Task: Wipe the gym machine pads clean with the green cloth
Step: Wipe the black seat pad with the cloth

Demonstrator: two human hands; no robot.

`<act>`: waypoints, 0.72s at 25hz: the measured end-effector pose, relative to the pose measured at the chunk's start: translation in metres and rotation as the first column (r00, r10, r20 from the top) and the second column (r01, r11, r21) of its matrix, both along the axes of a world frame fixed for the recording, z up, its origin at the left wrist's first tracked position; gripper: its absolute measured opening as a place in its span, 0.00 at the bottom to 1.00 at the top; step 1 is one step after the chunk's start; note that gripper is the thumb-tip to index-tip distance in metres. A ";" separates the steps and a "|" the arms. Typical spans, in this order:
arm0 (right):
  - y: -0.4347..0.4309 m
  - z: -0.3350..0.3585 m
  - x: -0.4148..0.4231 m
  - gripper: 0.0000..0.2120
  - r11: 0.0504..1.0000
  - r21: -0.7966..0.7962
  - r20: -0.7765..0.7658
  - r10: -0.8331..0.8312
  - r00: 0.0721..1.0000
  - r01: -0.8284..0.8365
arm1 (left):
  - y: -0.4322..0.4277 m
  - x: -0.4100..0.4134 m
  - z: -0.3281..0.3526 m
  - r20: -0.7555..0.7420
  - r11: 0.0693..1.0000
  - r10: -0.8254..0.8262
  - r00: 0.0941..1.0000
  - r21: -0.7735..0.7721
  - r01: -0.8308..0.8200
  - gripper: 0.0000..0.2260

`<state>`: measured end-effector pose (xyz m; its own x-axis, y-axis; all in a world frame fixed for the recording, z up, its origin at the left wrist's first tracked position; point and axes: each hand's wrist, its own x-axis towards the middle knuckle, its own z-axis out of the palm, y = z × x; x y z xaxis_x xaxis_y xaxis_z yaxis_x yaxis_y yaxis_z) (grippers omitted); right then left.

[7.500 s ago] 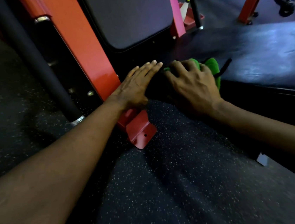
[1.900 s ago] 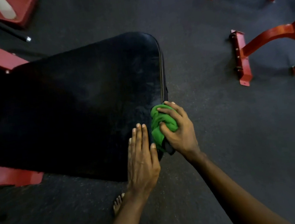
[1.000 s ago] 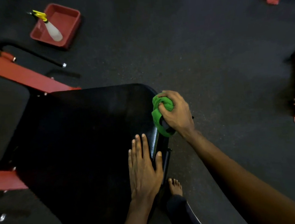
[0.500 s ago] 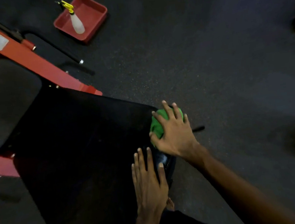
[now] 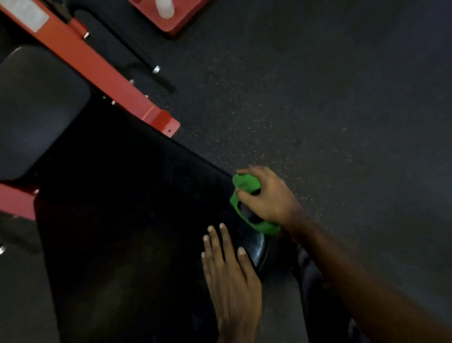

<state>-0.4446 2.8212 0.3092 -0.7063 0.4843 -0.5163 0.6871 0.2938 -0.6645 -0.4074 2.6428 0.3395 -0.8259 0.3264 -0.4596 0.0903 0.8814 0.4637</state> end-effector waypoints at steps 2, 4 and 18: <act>0.024 -0.011 -0.024 0.20 0.990 -0.128 0.030 0.065 0.997 -0.061 | 0.023 -0.005 -0.005 -0.005 0.997 0.053 0.999 -0.058 -0.053 0.31; 0.034 -0.014 -0.031 0.19 0.970 -0.208 0.037 0.138 0.990 -0.127 | 0.041 -0.013 -0.011 -0.016 0.986 0.121 0.993 -0.113 -0.122 0.32; 0.030 -0.033 -0.103 0.17 0.940 -0.145 0.052 0.319 0.946 -0.309 | 0.049 -0.018 -0.017 0.013 0.956 0.185 0.983 -0.234 -0.177 0.26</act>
